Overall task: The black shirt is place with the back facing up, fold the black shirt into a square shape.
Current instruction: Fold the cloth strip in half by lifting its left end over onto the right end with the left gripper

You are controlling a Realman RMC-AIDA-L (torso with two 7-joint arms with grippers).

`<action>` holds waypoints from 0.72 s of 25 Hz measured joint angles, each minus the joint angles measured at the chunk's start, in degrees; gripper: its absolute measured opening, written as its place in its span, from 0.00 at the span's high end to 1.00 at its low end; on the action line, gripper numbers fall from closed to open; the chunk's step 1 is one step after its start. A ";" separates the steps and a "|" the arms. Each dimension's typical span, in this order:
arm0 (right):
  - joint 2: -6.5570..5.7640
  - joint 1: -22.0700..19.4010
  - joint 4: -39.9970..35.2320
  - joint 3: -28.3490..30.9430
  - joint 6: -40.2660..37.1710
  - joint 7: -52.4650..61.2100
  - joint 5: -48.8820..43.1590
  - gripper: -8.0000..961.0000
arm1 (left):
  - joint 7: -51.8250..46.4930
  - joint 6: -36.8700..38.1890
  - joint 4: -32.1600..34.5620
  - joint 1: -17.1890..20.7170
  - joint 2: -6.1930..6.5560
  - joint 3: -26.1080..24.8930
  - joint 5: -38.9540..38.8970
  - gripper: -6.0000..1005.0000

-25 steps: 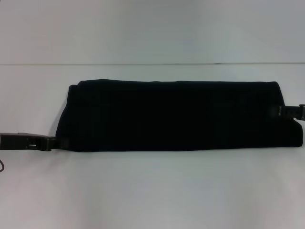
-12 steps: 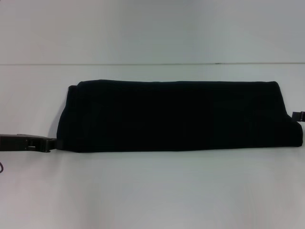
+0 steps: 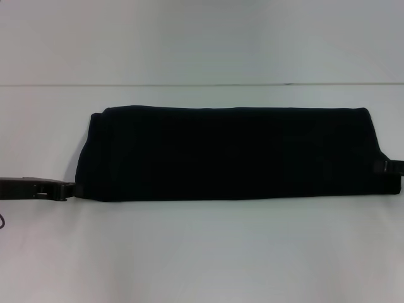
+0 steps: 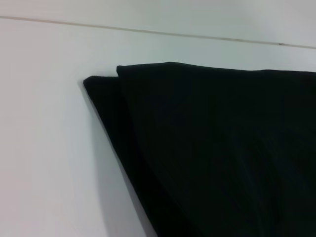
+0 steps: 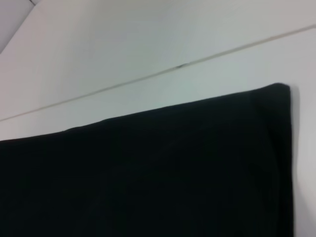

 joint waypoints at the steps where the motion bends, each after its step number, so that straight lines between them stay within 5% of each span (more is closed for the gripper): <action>1: 0.03 -0.07 0.00 -0.09 0.00 -0.02 0.00 0.26 | 0.00 -0.01 0.00 0.04 0.00 -0.01 0.00 0.99; 4: 0.08 -0.34 -0.05 -0.48 -0.03 -0.05 0.00 0.26 | 0.00 -0.03 0.00 0.10 0.03 -0.02 -0.06 0.99; 18: 0.09 -0.91 -0.01 -0.26 0.45 -1.85 0.18 0.70 | -0.07 -0.19 0.00 0.25 0.09 -0.10 -0.32 0.99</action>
